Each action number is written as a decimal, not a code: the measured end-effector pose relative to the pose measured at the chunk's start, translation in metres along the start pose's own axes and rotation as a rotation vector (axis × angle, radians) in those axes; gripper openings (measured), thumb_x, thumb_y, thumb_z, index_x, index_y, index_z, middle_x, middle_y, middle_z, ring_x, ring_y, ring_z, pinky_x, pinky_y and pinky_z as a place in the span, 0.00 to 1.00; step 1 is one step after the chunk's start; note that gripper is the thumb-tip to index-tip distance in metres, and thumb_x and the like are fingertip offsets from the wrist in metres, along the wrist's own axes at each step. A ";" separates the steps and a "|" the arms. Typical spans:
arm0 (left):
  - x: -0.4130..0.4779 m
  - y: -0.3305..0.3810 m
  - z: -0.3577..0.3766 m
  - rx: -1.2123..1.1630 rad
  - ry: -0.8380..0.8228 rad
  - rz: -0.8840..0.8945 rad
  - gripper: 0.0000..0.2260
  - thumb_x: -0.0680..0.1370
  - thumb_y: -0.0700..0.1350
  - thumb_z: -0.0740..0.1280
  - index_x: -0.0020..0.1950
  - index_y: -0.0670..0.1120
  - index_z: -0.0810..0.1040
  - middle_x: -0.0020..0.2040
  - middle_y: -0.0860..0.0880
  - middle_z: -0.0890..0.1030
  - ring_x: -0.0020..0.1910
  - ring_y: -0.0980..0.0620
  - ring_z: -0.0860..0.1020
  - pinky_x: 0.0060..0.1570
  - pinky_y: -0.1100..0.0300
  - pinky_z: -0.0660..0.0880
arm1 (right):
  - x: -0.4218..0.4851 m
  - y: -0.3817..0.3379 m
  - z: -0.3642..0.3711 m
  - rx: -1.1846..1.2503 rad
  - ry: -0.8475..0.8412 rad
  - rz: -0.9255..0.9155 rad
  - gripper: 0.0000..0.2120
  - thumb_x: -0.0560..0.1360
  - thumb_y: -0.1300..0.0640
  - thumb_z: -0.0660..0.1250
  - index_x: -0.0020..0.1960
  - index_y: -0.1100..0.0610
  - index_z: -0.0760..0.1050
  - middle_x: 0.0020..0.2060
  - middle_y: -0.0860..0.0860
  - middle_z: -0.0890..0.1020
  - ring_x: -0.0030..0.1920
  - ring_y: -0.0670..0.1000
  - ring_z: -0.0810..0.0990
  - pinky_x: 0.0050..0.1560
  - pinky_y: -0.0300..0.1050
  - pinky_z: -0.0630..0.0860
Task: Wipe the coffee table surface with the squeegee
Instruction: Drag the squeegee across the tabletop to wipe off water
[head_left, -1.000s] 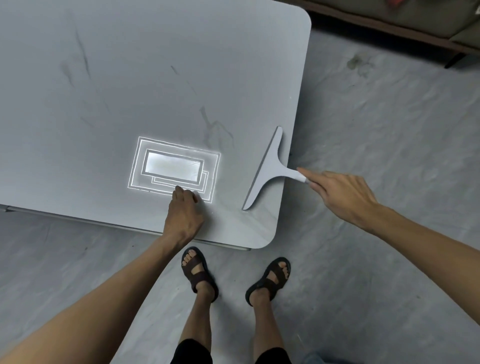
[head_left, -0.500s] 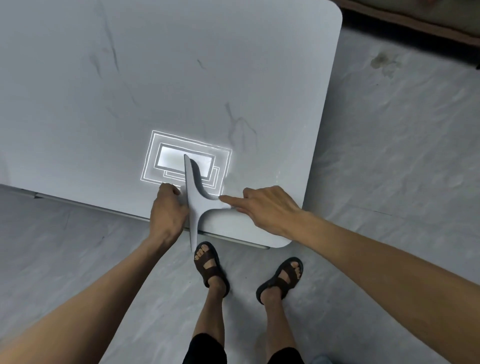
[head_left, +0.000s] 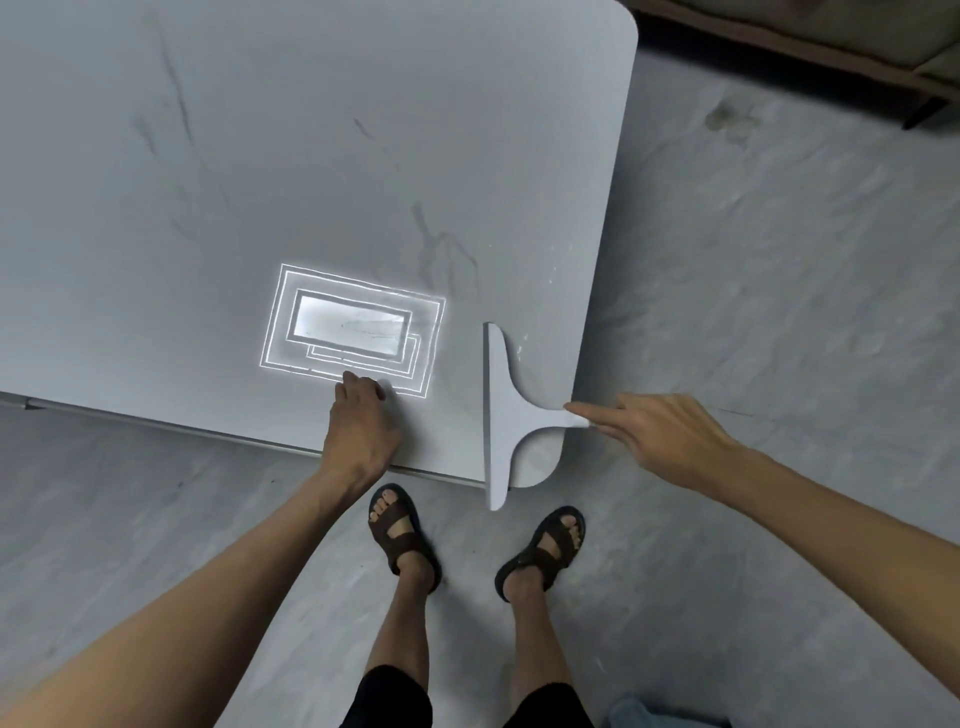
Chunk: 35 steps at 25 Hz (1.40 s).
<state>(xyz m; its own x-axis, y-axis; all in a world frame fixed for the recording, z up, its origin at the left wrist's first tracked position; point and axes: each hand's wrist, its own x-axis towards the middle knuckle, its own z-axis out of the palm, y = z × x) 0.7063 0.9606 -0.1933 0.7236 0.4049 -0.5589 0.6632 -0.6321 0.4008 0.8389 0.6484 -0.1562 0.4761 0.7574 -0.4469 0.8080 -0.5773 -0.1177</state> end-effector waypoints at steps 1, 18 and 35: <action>0.001 0.006 0.002 0.003 -0.018 0.005 0.16 0.69 0.29 0.62 0.55 0.40 0.68 0.56 0.38 0.70 0.52 0.38 0.73 0.50 0.46 0.74 | -0.011 0.012 -0.001 -0.023 -0.008 0.024 0.21 0.79 0.53 0.65 0.70 0.40 0.70 0.30 0.50 0.73 0.24 0.52 0.70 0.23 0.40 0.55; 0.013 -0.039 -0.027 -0.212 0.266 -0.310 0.07 0.74 0.40 0.62 0.47 0.47 0.65 0.40 0.49 0.73 0.38 0.47 0.72 0.36 0.55 0.67 | 0.134 -0.076 -0.061 0.011 -0.125 -0.300 0.20 0.83 0.49 0.48 0.72 0.31 0.56 0.39 0.48 0.71 0.35 0.55 0.73 0.33 0.50 0.74; 0.032 0.018 -0.014 -0.001 -0.071 0.008 0.12 0.74 0.32 0.64 0.57 0.35 0.71 0.63 0.37 0.69 0.59 0.35 0.71 0.58 0.47 0.72 | 0.032 0.067 -0.023 0.099 0.145 0.327 0.19 0.81 0.49 0.59 0.70 0.37 0.67 0.35 0.51 0.78 0.34 0.58 0.79 0.31 0.47 0.74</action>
<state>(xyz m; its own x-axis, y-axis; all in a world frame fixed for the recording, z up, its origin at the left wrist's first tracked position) 0.7442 0.9709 -0.1941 0.7136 0.3520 -0.6057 0.6576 -0.6346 0.4060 0.9161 0.6405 -0.1581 0.7537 0.5590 -0.3455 0.5707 -0.8175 -0.0776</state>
